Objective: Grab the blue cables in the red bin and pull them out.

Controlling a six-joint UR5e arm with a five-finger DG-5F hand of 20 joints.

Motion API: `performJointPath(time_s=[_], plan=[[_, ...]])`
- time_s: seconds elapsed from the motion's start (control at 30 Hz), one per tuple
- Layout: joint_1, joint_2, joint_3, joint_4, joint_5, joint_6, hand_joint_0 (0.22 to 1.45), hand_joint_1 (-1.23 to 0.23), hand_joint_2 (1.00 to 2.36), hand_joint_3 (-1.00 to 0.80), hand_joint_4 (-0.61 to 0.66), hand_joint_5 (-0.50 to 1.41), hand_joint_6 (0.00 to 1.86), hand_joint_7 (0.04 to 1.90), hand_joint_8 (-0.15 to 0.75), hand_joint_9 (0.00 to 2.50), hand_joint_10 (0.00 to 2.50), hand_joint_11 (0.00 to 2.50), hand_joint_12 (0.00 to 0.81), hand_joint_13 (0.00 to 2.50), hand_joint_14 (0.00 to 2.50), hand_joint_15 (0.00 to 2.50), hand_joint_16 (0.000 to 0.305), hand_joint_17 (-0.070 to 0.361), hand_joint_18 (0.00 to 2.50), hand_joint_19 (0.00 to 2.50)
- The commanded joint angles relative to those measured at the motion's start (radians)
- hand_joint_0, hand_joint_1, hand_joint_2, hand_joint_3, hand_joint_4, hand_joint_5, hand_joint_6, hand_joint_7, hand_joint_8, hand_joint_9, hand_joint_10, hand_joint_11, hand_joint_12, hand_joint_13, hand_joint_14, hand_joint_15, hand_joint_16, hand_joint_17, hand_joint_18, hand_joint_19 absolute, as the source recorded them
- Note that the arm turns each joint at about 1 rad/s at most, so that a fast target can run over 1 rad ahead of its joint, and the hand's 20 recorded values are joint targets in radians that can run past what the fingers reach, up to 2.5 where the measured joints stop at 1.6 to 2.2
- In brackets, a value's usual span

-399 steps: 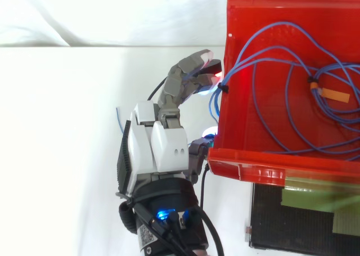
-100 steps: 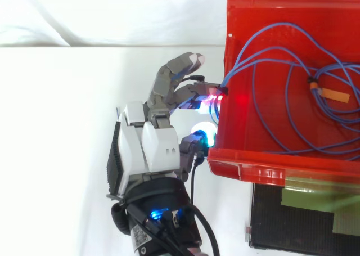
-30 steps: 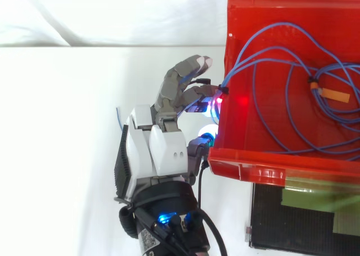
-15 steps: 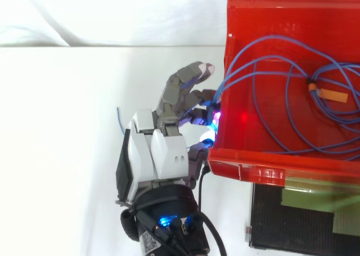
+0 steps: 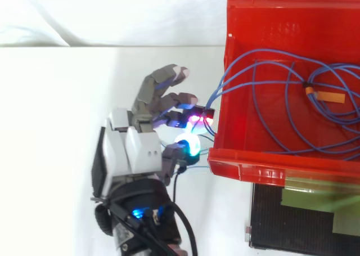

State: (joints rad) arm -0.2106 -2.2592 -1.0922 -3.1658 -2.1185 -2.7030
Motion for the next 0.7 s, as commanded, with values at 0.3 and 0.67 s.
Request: performJointPath(time_s=[0.3, 0.67], plan=[[0.077, 0.003, 0.031, 0.0, 0.031, 0.42, 0.96, -0.76, 1.0, -1.0, 0.2, 0.96, 0.79, 0.54, 0.264, 1.16, 0.03, 0.73, 0.313, 0.75, 0.02, 0.47, 0.039, 0.087, 0.53, 0.63], [0.16, 0.023, 0.031, 0.004, 0.08, 0.733, 0.96, -0.76, 1.0, -1.0, 0.2, 0.96, 0.79, 0.54, 0.266, 1.16, 0.03, 0.74, 0.313, 0.75, 0.02, 0.48, 0.039, 0.087, 0.53, 0.63]])
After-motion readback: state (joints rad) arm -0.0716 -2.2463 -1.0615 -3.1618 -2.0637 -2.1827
